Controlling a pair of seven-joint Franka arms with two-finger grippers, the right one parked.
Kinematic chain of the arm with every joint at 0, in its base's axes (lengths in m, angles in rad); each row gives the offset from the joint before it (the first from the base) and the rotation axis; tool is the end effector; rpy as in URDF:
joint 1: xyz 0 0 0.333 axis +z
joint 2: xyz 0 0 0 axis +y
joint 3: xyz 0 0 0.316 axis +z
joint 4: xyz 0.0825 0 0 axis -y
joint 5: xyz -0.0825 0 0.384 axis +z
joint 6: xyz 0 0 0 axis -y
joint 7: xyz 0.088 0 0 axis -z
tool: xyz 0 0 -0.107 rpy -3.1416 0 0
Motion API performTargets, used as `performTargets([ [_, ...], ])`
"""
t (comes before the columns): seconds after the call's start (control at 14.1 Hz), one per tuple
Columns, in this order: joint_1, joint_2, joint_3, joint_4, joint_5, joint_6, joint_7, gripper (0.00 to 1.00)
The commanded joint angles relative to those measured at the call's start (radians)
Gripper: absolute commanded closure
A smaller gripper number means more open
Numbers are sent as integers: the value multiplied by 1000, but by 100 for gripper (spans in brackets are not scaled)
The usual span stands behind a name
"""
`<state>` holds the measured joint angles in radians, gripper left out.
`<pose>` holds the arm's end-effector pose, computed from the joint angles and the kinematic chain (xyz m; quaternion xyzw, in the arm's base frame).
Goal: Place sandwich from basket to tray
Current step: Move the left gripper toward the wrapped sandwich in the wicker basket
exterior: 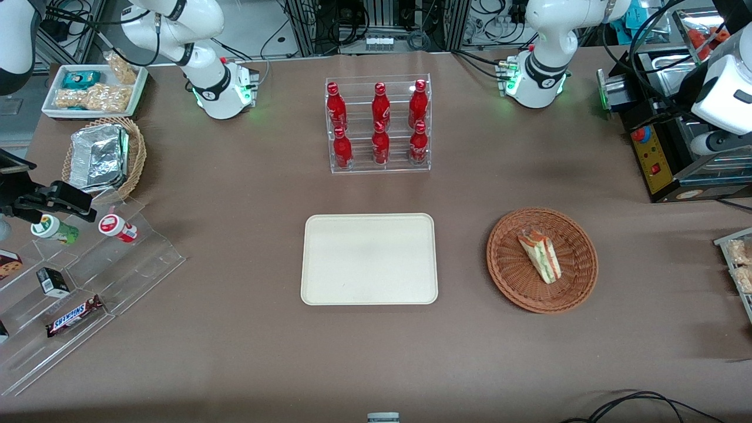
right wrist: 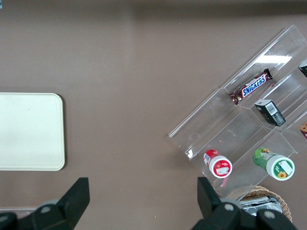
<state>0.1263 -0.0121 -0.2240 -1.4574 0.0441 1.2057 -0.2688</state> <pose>0.5076 -0.0448 0.6551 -0.9884 -0.0903 0.1135 0.0441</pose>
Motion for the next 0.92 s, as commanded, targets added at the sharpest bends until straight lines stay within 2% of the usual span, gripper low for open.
performTargets([
  [0.0, -4, -17, 5, -1, -9, 9, 6, 0],
  [0.21, -5, 1, 5, 19, -6, 6, -3, 0],
  [0.5, -4, 119, 5, 8, 14, -20, -114, 0],
  [0.85, -4, 242, 5, -44, -6, 158, -161, 0],
])
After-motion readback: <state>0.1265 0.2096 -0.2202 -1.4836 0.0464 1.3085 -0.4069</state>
